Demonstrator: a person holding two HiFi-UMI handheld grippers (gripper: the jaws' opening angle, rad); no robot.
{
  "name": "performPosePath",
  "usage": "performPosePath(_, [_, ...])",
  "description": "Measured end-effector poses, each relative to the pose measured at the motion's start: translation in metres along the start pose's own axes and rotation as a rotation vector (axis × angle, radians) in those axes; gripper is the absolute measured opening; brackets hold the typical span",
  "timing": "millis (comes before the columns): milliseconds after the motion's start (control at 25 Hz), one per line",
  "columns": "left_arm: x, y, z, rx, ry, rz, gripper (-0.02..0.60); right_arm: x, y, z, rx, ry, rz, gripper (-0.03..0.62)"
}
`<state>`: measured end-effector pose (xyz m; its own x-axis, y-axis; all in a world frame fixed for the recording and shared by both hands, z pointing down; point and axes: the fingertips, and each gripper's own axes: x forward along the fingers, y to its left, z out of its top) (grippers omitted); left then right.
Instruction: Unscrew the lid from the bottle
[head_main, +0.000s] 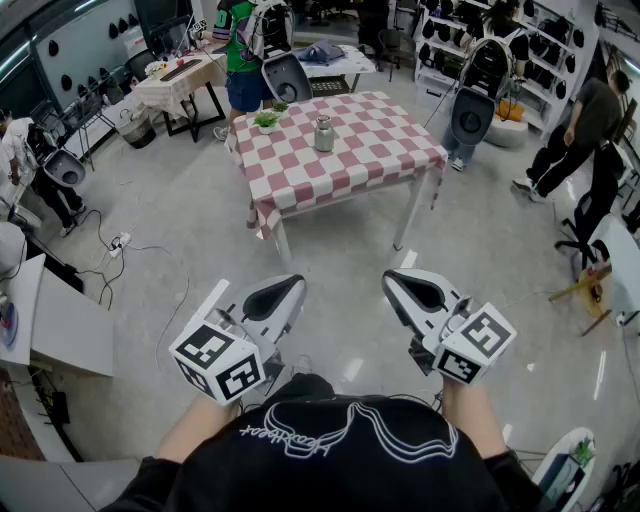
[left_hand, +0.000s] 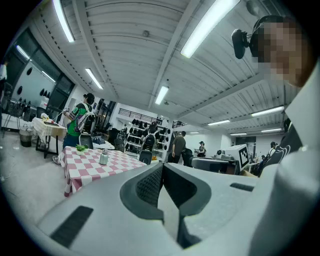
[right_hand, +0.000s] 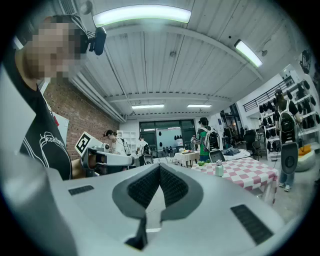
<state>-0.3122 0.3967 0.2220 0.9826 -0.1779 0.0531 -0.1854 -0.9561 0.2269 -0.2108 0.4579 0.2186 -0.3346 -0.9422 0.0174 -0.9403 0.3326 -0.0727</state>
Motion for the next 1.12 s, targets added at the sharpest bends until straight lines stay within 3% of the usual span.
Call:
performPosePath(600, [-0.001,0.017,-0.008,0.025,0.016,0.036,0.008,-0.012,-0.016,0.004,0.018,-0.031,-0.075,0.017])
performPosePath(640, [0.0,0.019,-0.008,0.031,0.017,0.036,0.019,-0.012,-0.019,0.004,0.02,-0.034,-0.08,0.043])
performPosePath(720, [0.003,0.025,-0.009,0.033,0.016,0.035,0.1,-0.01,-0.024,0.005,0.019,-0.035,-0.09,0.077])
performPosePath(880, [0.012,0.04,-0.013,0.026,0.019,0.036,0.176,-0.002,-0.035,0.006,0.035,-0.044,-0.085,0.158])
performPosePath(1120, [0.032,0.074,-0.019,-0.008,0.015,0.056,0.246,0.019,-0.062,0.0,-0.002,-0.036,-0.108,0.258])
